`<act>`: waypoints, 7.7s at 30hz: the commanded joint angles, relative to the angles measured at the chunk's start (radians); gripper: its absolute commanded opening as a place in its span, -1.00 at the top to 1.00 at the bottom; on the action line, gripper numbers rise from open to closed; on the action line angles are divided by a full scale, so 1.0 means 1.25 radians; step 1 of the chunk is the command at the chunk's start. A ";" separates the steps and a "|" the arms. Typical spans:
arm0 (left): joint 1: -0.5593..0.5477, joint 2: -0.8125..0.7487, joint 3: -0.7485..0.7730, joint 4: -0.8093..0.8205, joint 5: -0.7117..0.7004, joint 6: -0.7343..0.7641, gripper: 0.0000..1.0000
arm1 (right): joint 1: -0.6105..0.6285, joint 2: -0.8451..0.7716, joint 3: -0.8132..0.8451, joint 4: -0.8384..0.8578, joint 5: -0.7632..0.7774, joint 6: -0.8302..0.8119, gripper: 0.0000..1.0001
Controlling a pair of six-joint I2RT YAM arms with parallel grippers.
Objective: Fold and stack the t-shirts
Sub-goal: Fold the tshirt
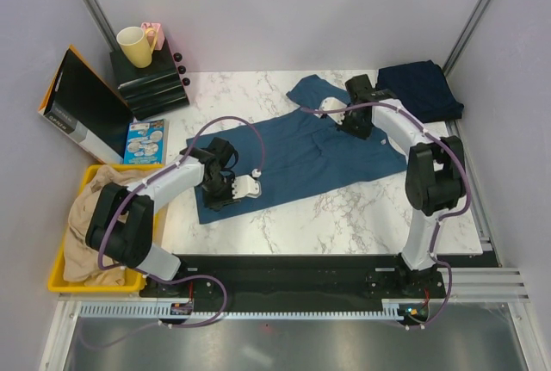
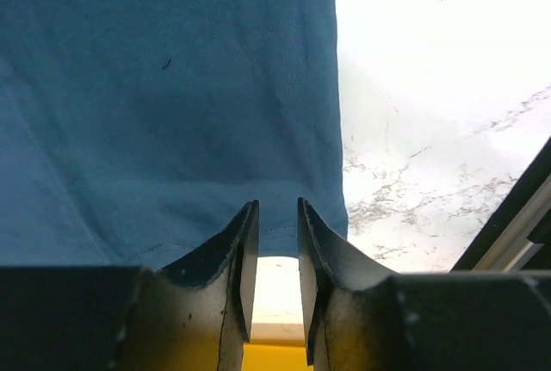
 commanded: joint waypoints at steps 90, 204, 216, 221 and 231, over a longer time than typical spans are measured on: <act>0.091 -0.205 0.059 -0.038 -0.167 0.206 0.04 | -0.094 -0.093 0.045 -0.035 -0.171 0.177 -0.37; 0.328 0.229 0.485 -0.011 -0.152 0.217 0.96 | -0.016 -0.060 0.178 0.112 -0.079 0.114 1.00; 0.322 -0.004 0.167 -0.013 -0.153 0.307 0.96 | -0.017 -0.208 0.049 -0.150 -0.201 0.034 1.00; 0.314 -0.024 0.141 -0.018 -0.146 0.297 0.97 | -0.002 -0.262 -0.068 -0.206 -0.208 -0.001 1.00; 0.292 -0.054 0.099 -0.028 -0.147 0.302 0.97 | 0.011 -0.384 -0.190 -0.262 -0.149 -0.062 1.00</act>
